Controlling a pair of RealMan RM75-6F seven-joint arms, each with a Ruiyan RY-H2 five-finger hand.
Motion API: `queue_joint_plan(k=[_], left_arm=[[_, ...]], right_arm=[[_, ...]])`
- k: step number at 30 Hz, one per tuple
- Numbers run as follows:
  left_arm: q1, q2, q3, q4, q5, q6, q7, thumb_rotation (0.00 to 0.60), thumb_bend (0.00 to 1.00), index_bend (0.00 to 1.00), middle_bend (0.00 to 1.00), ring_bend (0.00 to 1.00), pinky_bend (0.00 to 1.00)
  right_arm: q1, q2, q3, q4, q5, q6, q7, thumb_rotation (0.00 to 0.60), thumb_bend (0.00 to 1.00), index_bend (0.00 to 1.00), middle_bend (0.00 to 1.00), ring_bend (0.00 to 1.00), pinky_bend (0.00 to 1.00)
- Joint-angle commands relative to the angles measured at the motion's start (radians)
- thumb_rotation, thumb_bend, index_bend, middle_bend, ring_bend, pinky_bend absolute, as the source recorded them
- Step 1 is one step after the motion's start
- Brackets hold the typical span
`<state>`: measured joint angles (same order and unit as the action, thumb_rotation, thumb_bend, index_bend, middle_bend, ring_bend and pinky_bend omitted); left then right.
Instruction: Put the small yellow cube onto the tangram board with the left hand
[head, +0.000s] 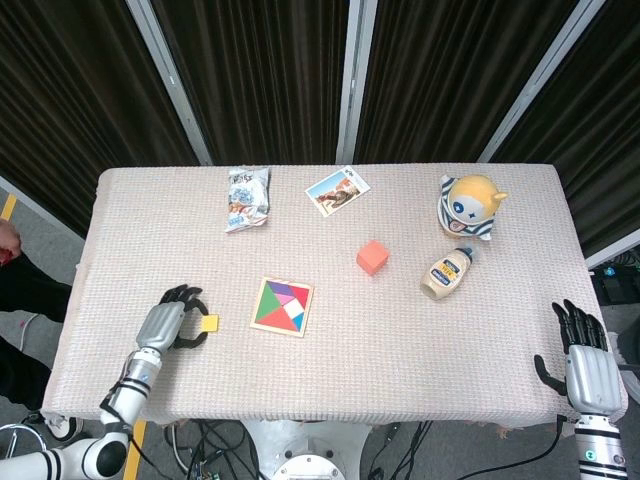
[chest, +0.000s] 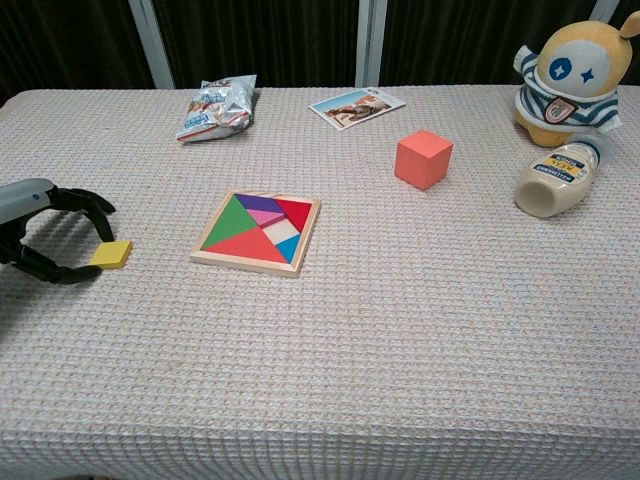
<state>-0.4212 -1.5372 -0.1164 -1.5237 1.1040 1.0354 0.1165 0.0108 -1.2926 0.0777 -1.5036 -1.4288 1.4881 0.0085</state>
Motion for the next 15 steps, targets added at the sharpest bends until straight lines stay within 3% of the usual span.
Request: queue_joint_plan(k=[1,11,15], left_arm=[[0.0,0.001,0.0,-0.005,0.002,0.004,0.001,0.6,0.31,0.45,0.14,0.0,0.0],[-0.015,0.038,-0.009,-0.059,0.033,0.022,0.029,0.6,0.32,0.45,0.14,0.0,0.0],[-0.037,0.051,-0.019,-0.053,0.085,0.001,-0.026,0.6,0.33,0.45,0.14,0.0,0.0]], right_arm=[[0.0,0.0,0.0,0.001,0.0,-0.001,0.001,0.6,0.25,0.0,0.0,0.0,0.0],[-0.002,0.002,0.001,0.006,0.005,-0.001,0.01,0.6,0.25,0.0,0.0,0.0,0.0],[-0.003,-0.001,0.004,0.013,0.014,-0.005,0.021,0.6,0.25,0.0,0.0,0.0,0.0]])
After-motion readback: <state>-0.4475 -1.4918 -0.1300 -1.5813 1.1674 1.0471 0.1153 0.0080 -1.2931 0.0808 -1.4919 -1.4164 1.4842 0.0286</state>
